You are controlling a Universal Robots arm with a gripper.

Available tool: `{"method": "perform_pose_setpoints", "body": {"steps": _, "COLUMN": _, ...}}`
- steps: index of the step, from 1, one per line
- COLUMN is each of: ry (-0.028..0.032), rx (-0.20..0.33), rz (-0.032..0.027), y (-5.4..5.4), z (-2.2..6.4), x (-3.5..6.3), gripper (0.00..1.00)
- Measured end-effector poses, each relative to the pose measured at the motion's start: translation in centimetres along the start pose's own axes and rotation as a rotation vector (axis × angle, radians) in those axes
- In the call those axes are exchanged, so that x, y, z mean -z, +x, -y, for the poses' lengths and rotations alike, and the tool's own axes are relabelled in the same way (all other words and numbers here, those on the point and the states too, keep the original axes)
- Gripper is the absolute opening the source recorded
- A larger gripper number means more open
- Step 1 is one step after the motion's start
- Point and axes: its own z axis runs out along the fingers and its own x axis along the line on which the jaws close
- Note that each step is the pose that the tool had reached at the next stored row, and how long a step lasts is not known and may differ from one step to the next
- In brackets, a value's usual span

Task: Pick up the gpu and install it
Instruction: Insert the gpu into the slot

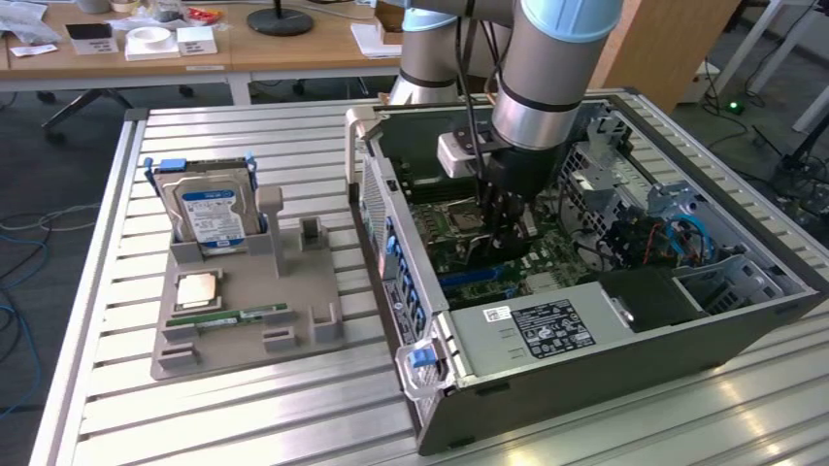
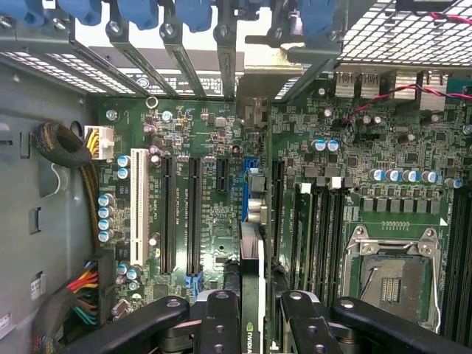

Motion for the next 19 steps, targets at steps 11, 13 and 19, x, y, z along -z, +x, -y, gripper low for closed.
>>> {"method": "perform_pose_setpoints", "body": {"steps": 11, "ry": -0.0076, "rx": -0.002, "rz": -0.0017, "y": 0.00, "z": 0.16, "x": 0.00, "gripper": 0.26}}
{"method": "perform_pose_setpoints", "body": {"steps": 13, "ry": -0.0076, "rx": -0.002, "rz": -0.0016, "y": 0.00, "z": 0.16, "x": -0.01, "gripper": 0.26}}
{"method": "perform_pose_setpoints", "body": {"steps": 19, "ry": -0.0076, "rx": -0.002, "rz": -0.0017, "y": 0.00, "z": 0.01, "x": 0.00, "gripper": 0.26}}
